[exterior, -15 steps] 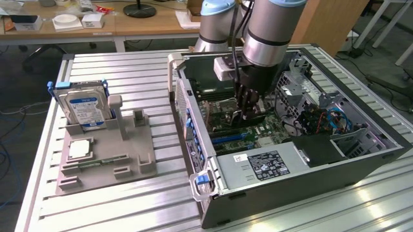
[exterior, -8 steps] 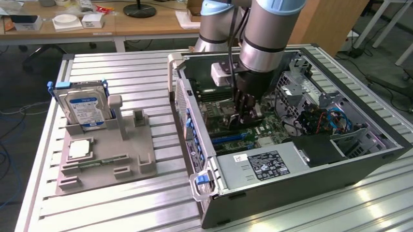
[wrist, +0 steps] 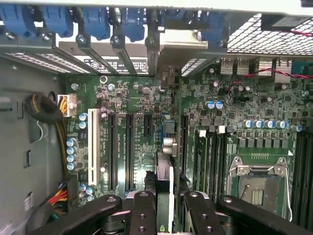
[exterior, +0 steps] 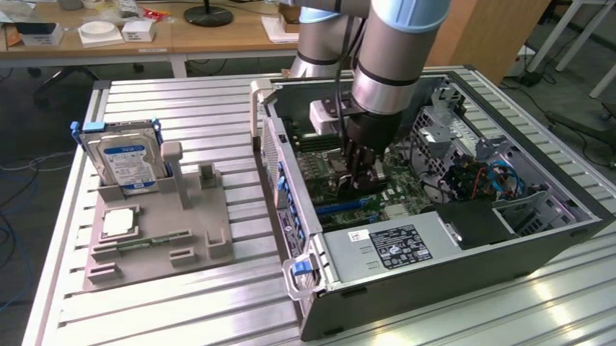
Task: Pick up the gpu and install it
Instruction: 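Insert the gpu into the slot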
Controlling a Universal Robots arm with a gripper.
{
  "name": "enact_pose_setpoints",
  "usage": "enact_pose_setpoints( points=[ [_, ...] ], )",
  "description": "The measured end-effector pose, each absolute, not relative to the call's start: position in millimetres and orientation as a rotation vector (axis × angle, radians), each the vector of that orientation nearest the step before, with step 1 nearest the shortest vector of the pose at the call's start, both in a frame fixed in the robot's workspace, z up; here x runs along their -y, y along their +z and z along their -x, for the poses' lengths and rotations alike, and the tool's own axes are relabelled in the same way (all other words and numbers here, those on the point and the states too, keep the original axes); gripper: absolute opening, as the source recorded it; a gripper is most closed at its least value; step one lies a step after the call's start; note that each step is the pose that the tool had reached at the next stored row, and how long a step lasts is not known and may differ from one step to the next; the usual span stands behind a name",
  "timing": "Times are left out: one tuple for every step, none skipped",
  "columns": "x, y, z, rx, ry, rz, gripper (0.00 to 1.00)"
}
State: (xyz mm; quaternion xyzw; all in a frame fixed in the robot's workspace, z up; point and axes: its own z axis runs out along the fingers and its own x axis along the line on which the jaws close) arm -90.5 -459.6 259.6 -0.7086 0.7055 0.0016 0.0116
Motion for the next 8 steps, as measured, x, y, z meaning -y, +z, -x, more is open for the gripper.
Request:
enact_pose_setpoints(
  points=[
    [459.8, 258.5, 90.6, -2.200, 0.005, 2.210, 0.27],
    [459.8, 257.3, 90.8, -2.200, 0.005, 2.210, 0.27],
    [459.8, 256.3, 91.1, -2.200, 0.005, 2.210, 0.27],
    [459.8, 255.4, 91.5, -2.200, 0.005, 2.210, 0.27],
    [459.8, 254.9, 92.1, -2.200, 0.005, 2.210, 0.27],
    [459.8, 254.5, 93.4, -2.200, 0.005, 2.210, 0.27],
    [459.8, 254.2, 94.4, -2.200, 0.005, 2.210, 0.27],
    [459.8, 254.1, 94.7, -2.200, 0.005, 2.210, 0.27]
  ],
)
